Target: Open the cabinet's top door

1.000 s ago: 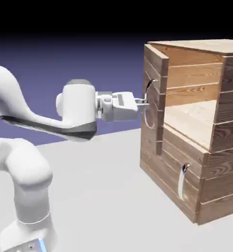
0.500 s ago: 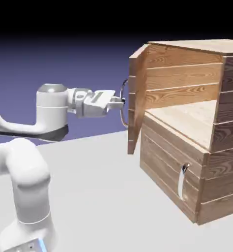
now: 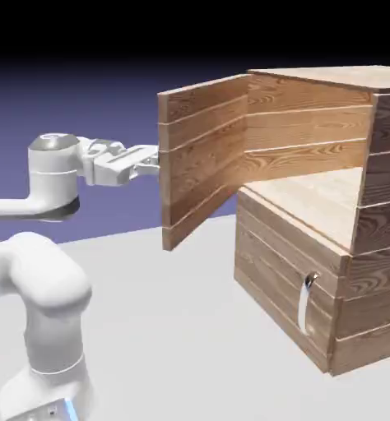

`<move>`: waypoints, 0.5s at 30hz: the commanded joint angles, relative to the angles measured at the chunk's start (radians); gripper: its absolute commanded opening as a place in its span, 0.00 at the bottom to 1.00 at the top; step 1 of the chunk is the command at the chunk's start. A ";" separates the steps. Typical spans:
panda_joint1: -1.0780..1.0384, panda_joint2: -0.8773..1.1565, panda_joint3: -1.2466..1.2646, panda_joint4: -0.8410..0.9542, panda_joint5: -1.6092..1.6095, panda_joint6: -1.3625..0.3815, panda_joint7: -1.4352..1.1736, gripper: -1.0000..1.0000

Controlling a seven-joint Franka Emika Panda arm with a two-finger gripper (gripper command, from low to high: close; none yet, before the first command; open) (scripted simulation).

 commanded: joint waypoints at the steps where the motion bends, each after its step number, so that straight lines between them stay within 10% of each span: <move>1: -0.010 0.019 0.037 0.026 0.033 -0.037 0.003 0.00; 15: -0.393 0.216 0.488 0.515 0.344 -0.500 0.026 0.00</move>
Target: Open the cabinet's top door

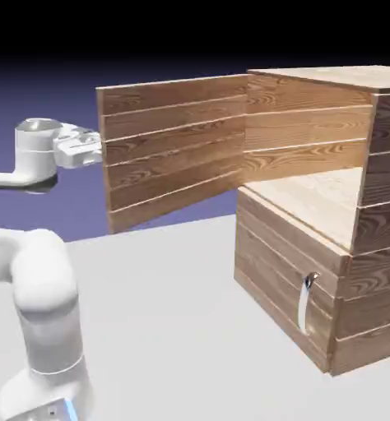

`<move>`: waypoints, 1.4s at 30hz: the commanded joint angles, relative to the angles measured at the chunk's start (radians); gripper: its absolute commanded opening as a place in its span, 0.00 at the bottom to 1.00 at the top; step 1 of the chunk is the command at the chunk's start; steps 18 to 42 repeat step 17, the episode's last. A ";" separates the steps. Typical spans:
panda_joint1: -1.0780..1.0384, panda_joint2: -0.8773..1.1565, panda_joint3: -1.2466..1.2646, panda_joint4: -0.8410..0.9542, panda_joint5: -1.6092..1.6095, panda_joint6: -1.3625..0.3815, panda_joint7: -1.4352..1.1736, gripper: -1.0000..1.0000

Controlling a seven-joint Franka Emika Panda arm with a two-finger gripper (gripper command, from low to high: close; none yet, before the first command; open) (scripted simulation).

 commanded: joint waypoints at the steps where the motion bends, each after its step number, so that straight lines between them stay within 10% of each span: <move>1: -0.035 0.004 0.027 0.036 0.014 -0.028 -0.002 0.00; 17: -0.565 -0.062 0.320 0.611 0.150 -0.415 -0.101 0.00; 42: -0.565 -0.062 0.320 0.611 0.150 -0.415 -0.101 0.00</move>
